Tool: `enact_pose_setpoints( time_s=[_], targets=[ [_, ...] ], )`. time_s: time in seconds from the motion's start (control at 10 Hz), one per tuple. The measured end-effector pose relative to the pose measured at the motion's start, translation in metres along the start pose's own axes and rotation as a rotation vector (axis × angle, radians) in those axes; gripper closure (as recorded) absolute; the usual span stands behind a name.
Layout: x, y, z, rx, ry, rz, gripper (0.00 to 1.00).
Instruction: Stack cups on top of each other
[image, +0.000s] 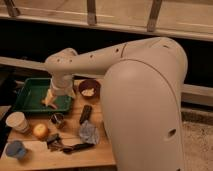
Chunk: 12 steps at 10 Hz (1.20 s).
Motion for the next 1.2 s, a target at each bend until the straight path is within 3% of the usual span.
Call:
enact_pose_setpoints(
  time_s=[0.2, 0.5, 1.0, 1.2],
  targets=[
    [0.001, -0.004, 0.005, 0.001, -0.001, 0.018, 0.2],
    [0.014, -0.005, 0.032, -0.045, 0.018, 0.068, 0.2],
    [0.031, -0.019, 0.083, -0.175, 0.073, 0.16, 0.2],
    [0.033, -0.012, 0.102, -0.212, 0.105, 0.167, 0.2]
  ],
)
